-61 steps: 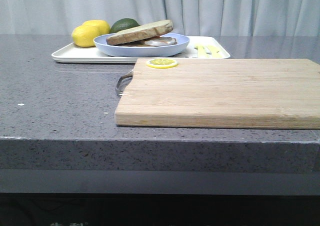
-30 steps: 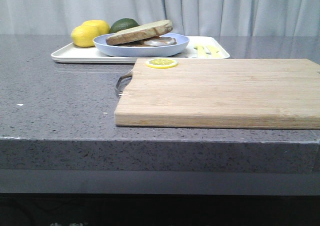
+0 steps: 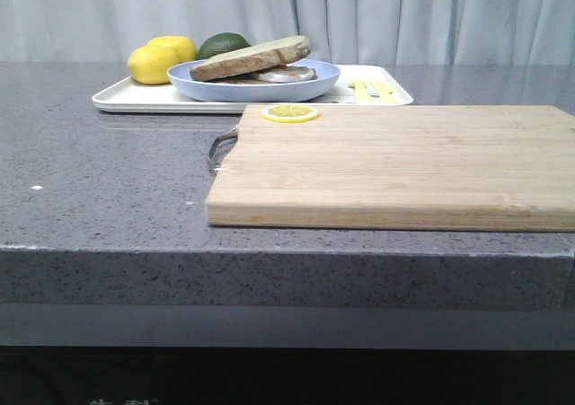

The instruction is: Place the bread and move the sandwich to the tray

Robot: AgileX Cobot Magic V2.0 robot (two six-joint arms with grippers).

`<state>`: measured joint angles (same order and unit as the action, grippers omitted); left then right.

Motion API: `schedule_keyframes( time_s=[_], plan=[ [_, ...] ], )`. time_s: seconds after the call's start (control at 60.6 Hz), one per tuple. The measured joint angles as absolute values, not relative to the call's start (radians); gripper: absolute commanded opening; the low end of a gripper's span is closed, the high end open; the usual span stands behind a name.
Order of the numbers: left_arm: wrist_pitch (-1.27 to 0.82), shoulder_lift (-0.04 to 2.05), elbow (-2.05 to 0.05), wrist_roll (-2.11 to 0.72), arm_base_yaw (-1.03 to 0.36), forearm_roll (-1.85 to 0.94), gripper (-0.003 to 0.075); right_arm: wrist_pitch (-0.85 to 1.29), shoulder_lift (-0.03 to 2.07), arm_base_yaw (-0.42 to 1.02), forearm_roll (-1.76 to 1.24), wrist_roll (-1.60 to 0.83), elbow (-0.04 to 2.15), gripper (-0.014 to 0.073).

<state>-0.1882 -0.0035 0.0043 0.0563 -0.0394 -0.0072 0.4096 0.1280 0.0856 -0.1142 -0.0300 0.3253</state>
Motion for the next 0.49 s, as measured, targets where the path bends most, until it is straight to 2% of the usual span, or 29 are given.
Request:
schedule_keyframes(
  time_s=[0.247, 0.495],
  plan=[
    [-0.188, -0.004, 0.004, 0.056, -0.039, -0.007, -0.0019, 0.272, 0.109, 0.086, -0.101, -0.030, 0.196, -0.0068],
    [-0.188, -0.004, 0.004, 0.056, -0.039, -0.007, -0.0019, 0.261, -0.006, 0.044, -0.099, -0.030, 0.003, -0.0068]
  ],
)
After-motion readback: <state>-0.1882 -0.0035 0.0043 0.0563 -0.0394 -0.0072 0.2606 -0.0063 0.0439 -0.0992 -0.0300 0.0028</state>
